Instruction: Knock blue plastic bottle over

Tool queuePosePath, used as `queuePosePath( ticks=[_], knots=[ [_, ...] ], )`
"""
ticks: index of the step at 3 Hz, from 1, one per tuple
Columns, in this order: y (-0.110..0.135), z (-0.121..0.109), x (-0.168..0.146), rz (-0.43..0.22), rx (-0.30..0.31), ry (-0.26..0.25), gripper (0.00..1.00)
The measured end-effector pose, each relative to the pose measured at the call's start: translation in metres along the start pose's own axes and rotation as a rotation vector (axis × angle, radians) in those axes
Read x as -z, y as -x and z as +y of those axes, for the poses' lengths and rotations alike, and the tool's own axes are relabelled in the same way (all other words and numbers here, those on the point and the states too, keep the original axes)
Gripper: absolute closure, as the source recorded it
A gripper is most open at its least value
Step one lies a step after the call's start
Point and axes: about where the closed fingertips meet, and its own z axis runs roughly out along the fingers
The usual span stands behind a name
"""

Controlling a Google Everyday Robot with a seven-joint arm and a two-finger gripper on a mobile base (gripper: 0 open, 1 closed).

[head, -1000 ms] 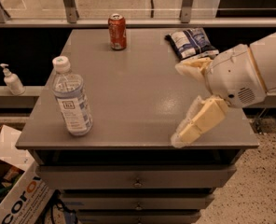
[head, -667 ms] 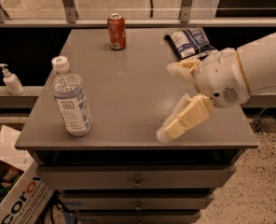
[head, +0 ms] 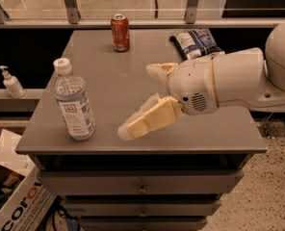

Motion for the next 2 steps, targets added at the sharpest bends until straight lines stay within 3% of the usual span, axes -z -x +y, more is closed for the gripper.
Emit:
queuePosePath(
  ticks=[1, 2],
  knots=[
    [0.0000, 0.0000, 0.0000, 0.000, 0.000, 0.000, 0.00],
    [0.0000, 0.0010, -0.0065, -0.046, 0.005, -0.006, 0.00]
  ],
)
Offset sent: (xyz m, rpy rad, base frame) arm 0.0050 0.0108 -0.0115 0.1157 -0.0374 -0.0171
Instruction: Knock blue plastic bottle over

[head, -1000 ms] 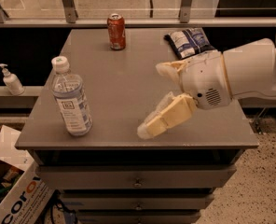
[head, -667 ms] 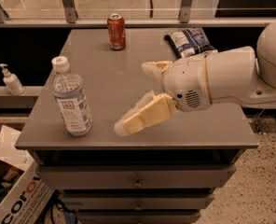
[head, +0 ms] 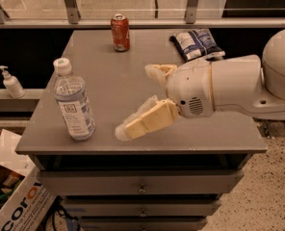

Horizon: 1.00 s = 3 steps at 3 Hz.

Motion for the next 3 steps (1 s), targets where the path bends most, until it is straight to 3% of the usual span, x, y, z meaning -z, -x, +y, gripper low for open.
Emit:
queuePosePath(
  ticks=[1, 3],
  knots=[
    [0.002, -0.005, -0.023, -0.070, 0.017, -0.003, 0.00],
    [0.001, -0.018, -0.083, -0.142, 0.074, -0.017, 0.00]
  ],
)
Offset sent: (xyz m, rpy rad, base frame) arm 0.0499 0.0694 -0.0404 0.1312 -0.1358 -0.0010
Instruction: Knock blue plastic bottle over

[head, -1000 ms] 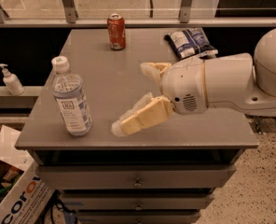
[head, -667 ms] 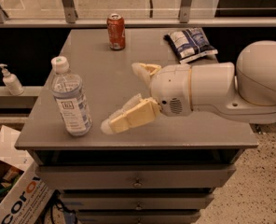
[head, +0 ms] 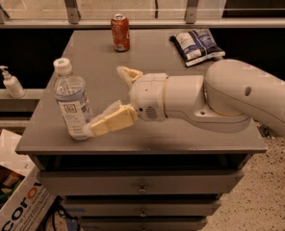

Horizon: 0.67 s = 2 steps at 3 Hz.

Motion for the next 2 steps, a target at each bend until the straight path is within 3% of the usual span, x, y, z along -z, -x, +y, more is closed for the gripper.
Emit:
queuePosePath(
  ticks=[2],
  knots=[
    [0.014, 0.009, -0.069, -0.048, 0.033, 0.043, 0.00]
  ],
)
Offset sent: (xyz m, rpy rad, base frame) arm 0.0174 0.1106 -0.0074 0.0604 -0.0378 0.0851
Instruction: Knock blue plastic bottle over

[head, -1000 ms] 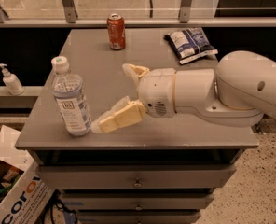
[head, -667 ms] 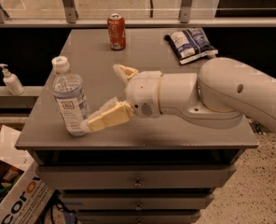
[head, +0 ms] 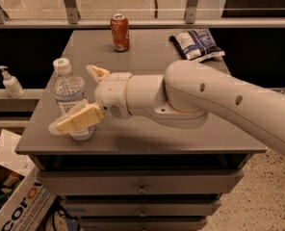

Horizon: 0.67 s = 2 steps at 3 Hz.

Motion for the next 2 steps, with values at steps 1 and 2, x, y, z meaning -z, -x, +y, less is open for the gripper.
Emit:
queuePosePath(
  ticks=[1, 2],
  knots=[
    [-0.0019, 0.0073, -0.0213, -0.012, 0.001, 0.022, 0.18],
    [-0.0061, 0.0115, -0.0287, -0.023, -0.005, 0.026, 0.42]
  ],
)
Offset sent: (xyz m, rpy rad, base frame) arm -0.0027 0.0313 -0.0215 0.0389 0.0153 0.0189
